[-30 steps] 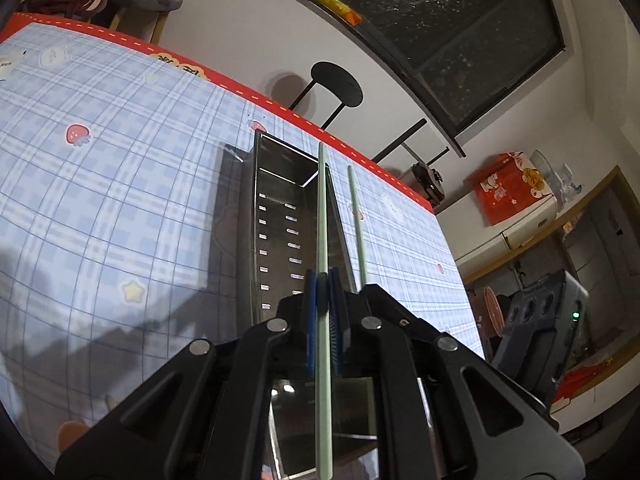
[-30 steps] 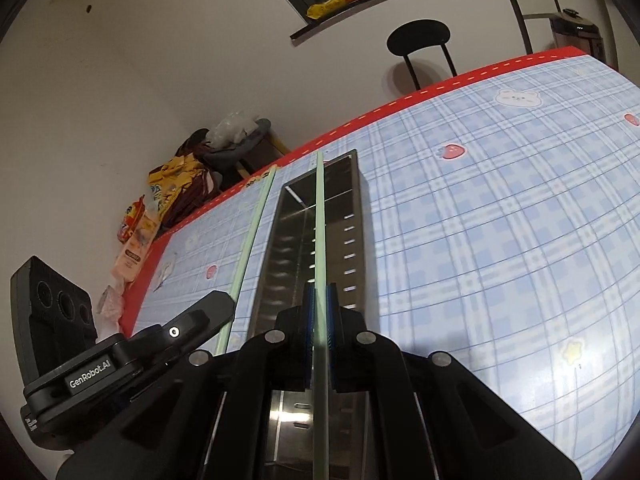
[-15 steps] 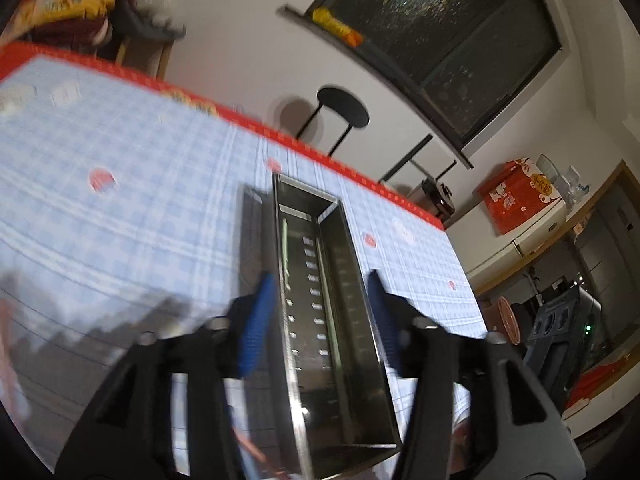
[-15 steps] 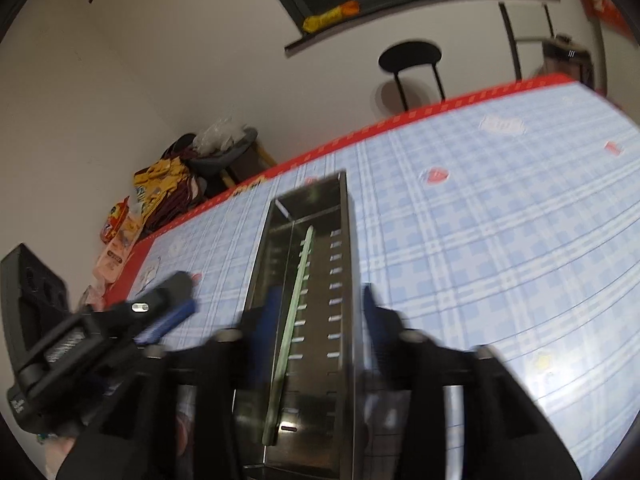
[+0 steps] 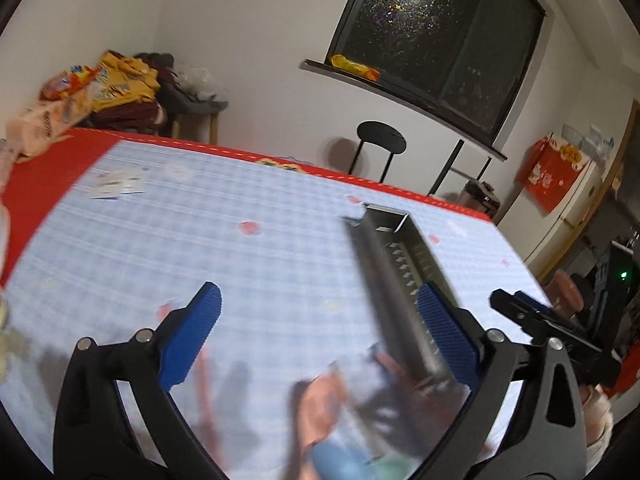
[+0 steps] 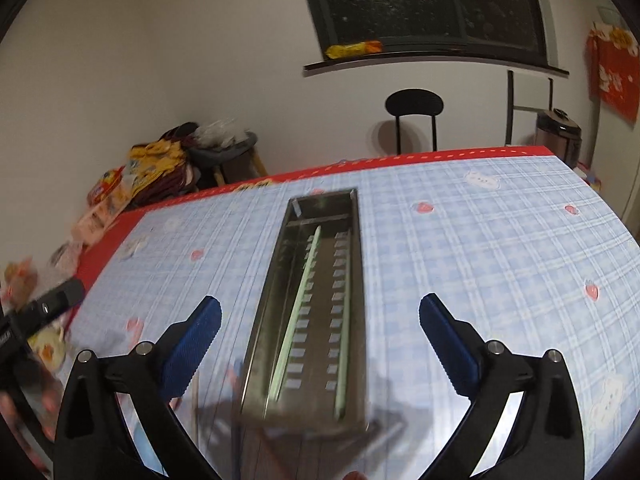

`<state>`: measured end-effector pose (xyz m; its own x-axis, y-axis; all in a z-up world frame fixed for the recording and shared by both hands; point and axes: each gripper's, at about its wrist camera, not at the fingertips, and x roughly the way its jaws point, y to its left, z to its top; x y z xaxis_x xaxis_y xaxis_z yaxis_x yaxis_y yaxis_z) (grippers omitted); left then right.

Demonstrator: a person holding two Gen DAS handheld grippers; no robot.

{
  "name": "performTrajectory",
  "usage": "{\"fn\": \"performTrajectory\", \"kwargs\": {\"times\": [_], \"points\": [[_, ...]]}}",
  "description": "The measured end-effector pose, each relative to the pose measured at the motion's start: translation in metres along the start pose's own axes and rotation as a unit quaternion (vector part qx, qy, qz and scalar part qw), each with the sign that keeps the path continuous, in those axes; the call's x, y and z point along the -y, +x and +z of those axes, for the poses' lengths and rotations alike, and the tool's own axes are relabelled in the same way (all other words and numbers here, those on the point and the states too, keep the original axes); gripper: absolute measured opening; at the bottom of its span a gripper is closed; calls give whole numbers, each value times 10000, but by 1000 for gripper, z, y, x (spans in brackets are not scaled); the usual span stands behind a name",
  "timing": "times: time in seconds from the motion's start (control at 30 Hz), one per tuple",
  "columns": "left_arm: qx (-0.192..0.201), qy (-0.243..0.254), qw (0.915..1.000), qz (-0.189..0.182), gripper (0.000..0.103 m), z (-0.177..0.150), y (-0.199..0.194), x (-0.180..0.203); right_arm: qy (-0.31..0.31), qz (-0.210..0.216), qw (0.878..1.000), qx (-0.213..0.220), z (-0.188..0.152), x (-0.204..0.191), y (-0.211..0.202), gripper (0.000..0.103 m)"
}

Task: Organize utensils
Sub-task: 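Open both tools to drop the green chopsticks into the tray, then move the right tool to a pink chopstick and grasp it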

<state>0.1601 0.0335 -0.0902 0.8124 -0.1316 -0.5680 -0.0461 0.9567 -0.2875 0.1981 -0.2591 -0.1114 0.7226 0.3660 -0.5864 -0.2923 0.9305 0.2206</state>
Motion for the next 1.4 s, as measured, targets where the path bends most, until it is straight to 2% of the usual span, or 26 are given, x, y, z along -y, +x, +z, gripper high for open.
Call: {"fn": "performTrajectory", "kwargs": {"times": [0.13,0.3,0.43,0.57,0.7,0.93,1.1,1.23,1.3,1.4], "points": [[131,382,9987,300,97,-37,-27,-21,24,111,9994,312,-34,-9,-15,97],[224,615,9959,623,97,-83,-47,-44,98,228,9985,479,-54,-21,-24,97],[276,619,9953,690,97,-99,-59,-59,-239,31,9982,543,-65,-39,-26,97],[261,534,9963,623,97,-107,-61,-65,-528,-141,9970,540,-75,-49,-25,97],[207,555,9963,626,97,-107,-57,-62,-478,-118,9973,547,-75,-47,-26,97],[-231,736,9956,527,97,-107,-40,-54,-298,-94,9986,416,-78,-40,-22,97],[-352,595,9971,316,97,-106,-36,-60,-309,1,9987,411,-79,-41,-24,97],[-336,489,9978,305,97,-107,-37,-64,-420,346,9983,203,-76,-42,-26,97],[-322,446,9981,281,97,-107,-38,-66,-578,298,9978,82,-74,-43,-29,96],[-334,386,9982,301,97,-106,-38,-67,-1013,210,9944,-197,-77,-41,-34,83]]}}
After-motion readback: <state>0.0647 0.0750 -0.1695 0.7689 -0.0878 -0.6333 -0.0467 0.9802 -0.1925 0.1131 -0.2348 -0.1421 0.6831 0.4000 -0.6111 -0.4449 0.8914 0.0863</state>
